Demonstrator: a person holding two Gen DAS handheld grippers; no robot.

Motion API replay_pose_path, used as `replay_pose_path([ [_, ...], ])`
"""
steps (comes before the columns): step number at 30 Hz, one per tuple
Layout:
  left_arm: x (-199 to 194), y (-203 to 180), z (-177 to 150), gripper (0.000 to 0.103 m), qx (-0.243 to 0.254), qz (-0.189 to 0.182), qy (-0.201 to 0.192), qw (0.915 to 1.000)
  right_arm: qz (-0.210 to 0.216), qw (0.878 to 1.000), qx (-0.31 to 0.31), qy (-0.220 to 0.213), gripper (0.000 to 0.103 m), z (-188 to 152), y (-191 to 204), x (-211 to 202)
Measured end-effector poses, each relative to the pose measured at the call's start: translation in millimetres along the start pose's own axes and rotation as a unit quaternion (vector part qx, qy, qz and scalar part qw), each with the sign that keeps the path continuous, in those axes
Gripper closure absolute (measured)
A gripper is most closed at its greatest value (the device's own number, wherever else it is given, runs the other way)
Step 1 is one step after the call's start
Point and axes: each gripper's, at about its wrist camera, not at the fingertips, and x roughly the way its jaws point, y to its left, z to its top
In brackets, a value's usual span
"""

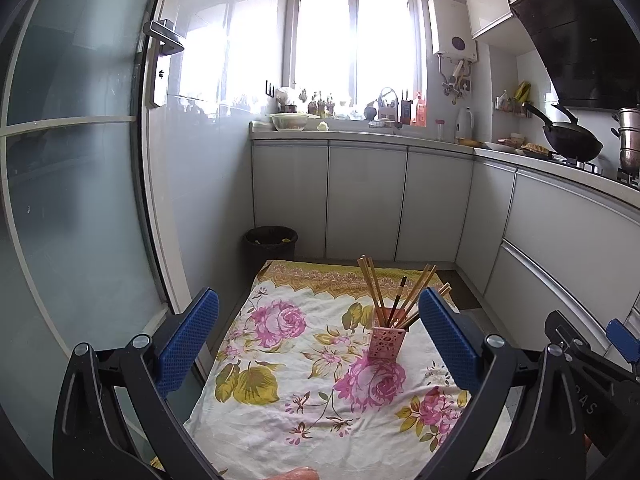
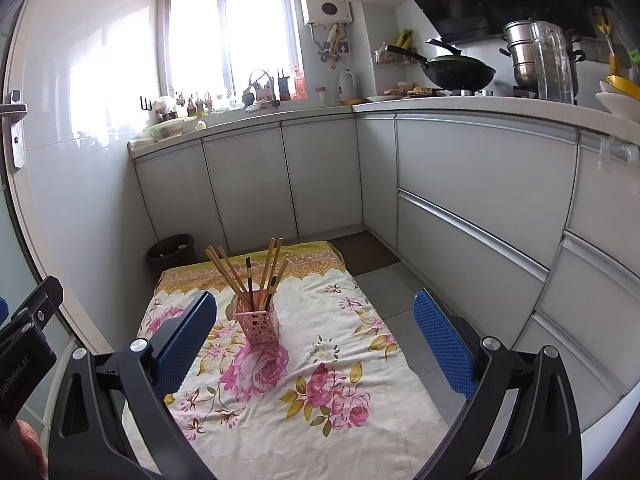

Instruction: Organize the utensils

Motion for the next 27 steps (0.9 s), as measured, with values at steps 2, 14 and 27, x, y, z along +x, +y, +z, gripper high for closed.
replay_pose_path([
  [2,1,1,0,0.007,0.001,0.001,0.002,1.0,0.0,1.0,0.0,0.0,0.007,0,0,0],
  [14,9,-1,-1,0.007,0.007,-0.021,0.026,0.9994,0.002,1.0,0.007,0.004,0.007,-3,-1,1],
  [27,-2,-4,3,0.007,0.011,-0.013,-0.001,0.9999,0.004,1.0,0.012,0.003,0.007,-3,-2,-2],
])
